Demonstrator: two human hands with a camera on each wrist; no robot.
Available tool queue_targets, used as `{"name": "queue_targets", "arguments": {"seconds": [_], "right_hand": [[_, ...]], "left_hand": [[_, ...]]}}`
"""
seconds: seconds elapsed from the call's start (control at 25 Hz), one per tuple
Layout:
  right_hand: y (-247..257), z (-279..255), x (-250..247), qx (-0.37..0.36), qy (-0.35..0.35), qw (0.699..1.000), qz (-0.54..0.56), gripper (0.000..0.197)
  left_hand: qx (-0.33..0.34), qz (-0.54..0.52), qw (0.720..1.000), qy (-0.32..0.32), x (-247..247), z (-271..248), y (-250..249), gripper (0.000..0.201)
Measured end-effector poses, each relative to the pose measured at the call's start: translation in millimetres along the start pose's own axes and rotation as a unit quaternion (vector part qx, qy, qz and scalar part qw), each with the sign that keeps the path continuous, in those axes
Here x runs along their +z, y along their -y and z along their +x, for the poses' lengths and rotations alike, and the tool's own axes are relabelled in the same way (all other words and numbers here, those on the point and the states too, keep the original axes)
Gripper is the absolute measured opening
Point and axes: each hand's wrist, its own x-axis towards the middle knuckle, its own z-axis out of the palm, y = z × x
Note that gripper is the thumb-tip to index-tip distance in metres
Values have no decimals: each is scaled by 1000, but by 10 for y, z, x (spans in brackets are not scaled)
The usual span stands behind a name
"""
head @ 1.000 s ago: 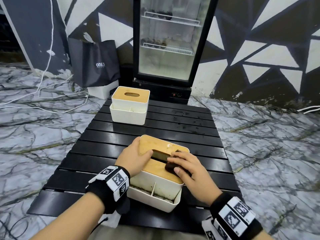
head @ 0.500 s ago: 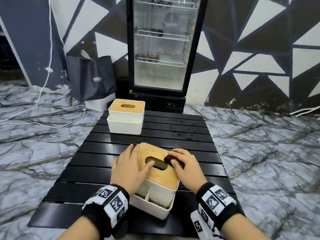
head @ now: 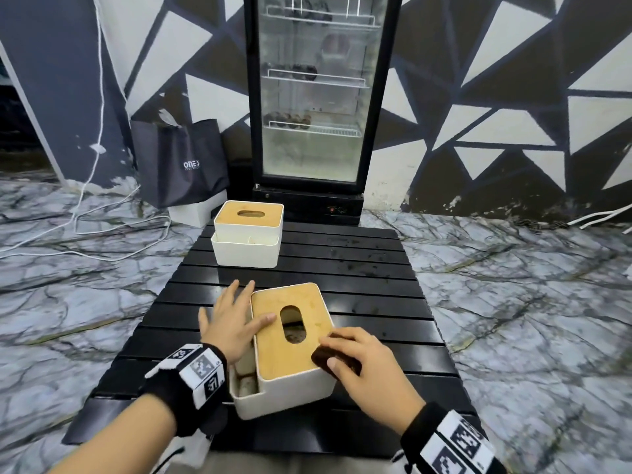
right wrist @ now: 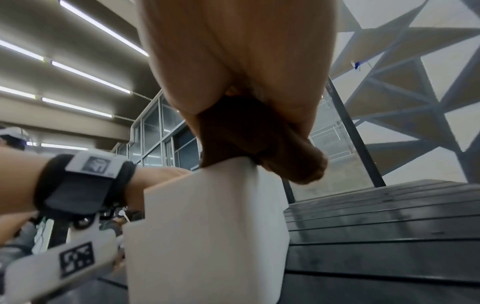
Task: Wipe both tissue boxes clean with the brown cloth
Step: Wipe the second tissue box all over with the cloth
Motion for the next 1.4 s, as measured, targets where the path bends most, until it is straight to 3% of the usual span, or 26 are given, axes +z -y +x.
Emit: {"name": "queue_targets", "arguments": {"seconds": [0.12,0.24,0.48,0.64,1.04,1.24,1.4], "right_hand": [[55,31,-86,-24,11,999,26,32],[26,164,-115,-28,-32,997,66,29],[50,271,68,-82,3,995,51,27],[-29,313,196,-123,21,992,9,35],[-350,996,-24,-73,5,997,10,30],[-264,724,155,-105,-30,993,33,31],[-209,429,301,-156,-3,987,28,41]], "left_hand": [[-14,45,998,-30,-22,-69,-95,67],[-20,34,999,4,103,-202,-216,76],[47,-64,995,58,158,37,-154,74],[66,-87,993,53,144,158,-181,70],[60,-72,994,51,181,212,-160,69],[59,-73,995,43,217,220,-144,67],[63,-69,994,48,206,226,-149,67]]}}
